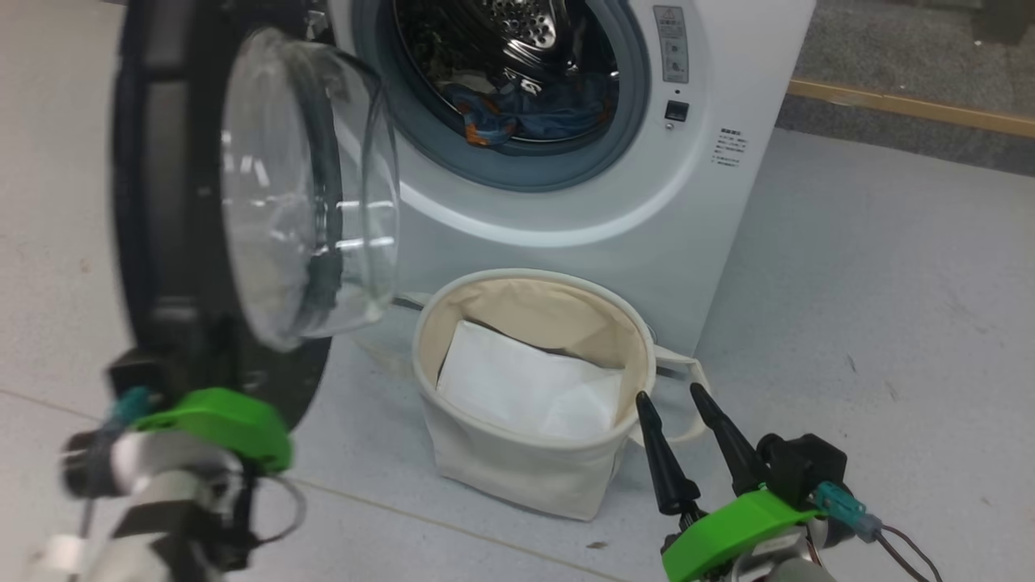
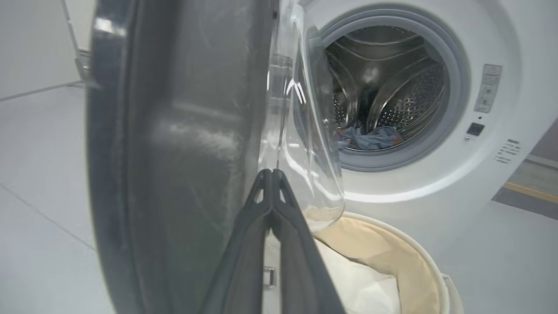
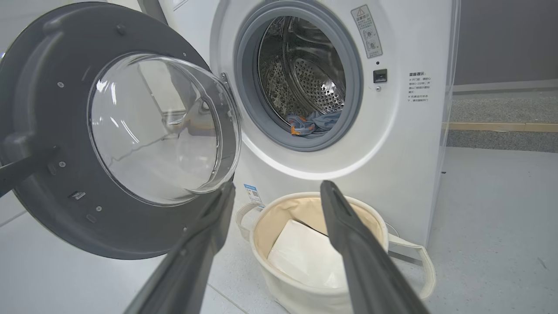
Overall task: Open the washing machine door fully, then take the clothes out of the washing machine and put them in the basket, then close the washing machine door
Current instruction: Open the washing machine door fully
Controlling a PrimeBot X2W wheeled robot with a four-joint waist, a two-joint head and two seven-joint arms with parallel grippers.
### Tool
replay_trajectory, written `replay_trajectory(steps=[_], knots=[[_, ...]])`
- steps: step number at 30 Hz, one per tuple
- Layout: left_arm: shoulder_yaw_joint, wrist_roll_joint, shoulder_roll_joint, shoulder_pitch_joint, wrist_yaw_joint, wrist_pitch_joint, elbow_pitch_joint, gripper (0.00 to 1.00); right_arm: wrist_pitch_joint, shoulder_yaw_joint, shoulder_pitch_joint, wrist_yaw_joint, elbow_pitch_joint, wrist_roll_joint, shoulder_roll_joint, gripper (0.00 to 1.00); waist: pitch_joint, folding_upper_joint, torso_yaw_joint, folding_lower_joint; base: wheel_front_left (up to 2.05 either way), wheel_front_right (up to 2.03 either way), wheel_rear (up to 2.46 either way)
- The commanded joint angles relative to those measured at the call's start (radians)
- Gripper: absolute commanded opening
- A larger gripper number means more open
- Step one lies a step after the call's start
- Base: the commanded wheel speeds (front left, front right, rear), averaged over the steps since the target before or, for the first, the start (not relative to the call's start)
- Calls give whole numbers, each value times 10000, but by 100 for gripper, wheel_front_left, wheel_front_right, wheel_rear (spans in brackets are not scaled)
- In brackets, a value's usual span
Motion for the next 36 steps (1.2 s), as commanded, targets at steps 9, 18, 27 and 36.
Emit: replay_trajectory(steps=[9,18,27,36], knots=[[1724,-800,1592,-1178,-302,-722,1840,0,-166,127,-234,73,-104,-71,147,100,1,0,-289,0,0,0,0],[2565,-1266,2221,-2050,-713,-1465,3671,0,-93,32,-342,73,33,-96,134,100,89,0,-606,0,0,0,0],[2763,-1139,2110,-2294,-1233,-1630,4365,0,-72,39,-305,73,44,-4,132,100,5,0,-473,0,0,0,0],[2525,-597,1545,-1585,-1911,-1635,2780,4,-112,94,-292,73,143,67,138,100,-123,0,-271,0,0,0,0]])
